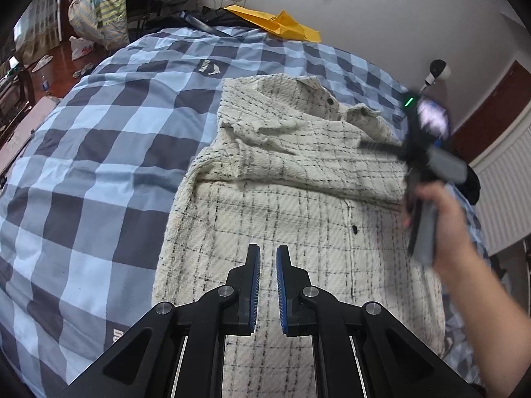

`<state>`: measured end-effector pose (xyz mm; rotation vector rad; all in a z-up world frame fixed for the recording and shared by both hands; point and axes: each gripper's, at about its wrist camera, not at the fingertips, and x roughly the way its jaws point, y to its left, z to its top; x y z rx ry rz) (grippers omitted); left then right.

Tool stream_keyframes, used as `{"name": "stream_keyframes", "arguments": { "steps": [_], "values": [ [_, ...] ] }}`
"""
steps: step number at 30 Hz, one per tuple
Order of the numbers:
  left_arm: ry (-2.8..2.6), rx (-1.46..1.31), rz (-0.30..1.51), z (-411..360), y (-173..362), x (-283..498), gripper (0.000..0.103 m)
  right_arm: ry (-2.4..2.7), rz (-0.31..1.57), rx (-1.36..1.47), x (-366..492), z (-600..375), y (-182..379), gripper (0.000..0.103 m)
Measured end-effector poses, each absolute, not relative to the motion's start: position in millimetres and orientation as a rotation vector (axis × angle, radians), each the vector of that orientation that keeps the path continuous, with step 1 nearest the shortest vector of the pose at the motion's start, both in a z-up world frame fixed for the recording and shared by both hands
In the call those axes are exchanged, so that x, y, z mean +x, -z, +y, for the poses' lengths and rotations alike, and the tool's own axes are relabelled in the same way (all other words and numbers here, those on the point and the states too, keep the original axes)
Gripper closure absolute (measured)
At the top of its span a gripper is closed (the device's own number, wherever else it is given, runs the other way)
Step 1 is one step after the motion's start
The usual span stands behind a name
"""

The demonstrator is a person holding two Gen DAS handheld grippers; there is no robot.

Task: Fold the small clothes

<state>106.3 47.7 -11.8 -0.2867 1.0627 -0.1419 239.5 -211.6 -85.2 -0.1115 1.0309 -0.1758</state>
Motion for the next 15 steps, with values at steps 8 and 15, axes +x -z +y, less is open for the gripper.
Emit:
{"name": "stream_keyframes", "arguments": {
  "steps": [8, 15],
  "values": [
    [0.162, -0.253, 1.084, 34.3, 18.3, 111.4, 0.095, 0.245, 1.209, -0.038, 320.0, -301.4, 110.5, 0.025],
    [0.178, -0.234, 1.109, 25.5, 24.8, 114.5, 0.095, 0.296, 1.206, 0.233, 318.1, -378.1, 129.8, 0.025]
  ]
}}
